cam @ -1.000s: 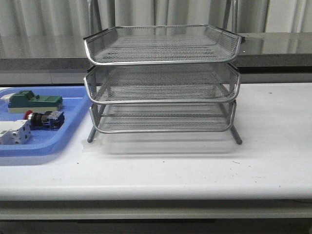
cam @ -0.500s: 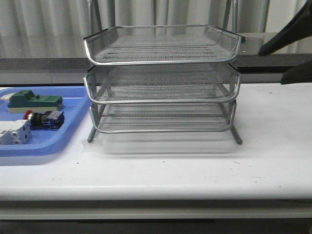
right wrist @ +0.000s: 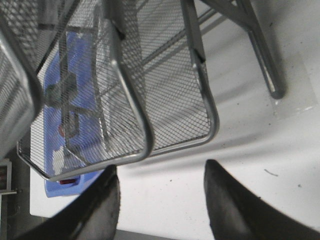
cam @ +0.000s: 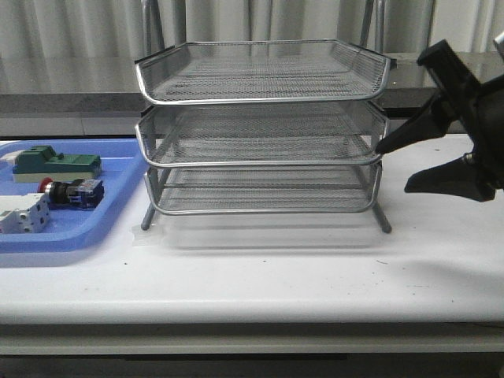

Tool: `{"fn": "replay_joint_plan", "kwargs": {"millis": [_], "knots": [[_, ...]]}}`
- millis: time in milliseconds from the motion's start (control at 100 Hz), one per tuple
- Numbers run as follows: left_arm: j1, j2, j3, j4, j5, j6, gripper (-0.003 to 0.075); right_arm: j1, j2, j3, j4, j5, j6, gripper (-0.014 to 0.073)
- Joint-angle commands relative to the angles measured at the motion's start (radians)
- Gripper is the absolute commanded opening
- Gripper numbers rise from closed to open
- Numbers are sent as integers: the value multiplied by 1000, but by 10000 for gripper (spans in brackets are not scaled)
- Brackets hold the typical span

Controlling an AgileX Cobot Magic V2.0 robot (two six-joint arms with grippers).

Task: Place button on rack with both arms
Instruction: 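Reach the right gripper to the front edge of the middle mesh tray, then pull the middle mesh tray out toward the robot with the right gripper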

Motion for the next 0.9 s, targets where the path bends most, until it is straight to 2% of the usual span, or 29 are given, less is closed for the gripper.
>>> {"fn": "replay_joint_plan", "kwargs": {"millis": [0,170,750,800,890], "knots": [[3,-32,47,-9,-80,-11,-20,-2,13,-38,152,99,-75,401],[3,-32,47,-9,-80,-11,-20,-2,77,-88,152,170,-75,401],[3,-32,47,-9,-80,-11,-20,-2,129,-206,152,147,-74,396],[3,-32,47,-9,-80,-11,-20,-2,140,-206,152,151,-74,373],[3,-32,47,-9,-80,-11,-20,-2,161,-206,152,160,-74,279]]}}
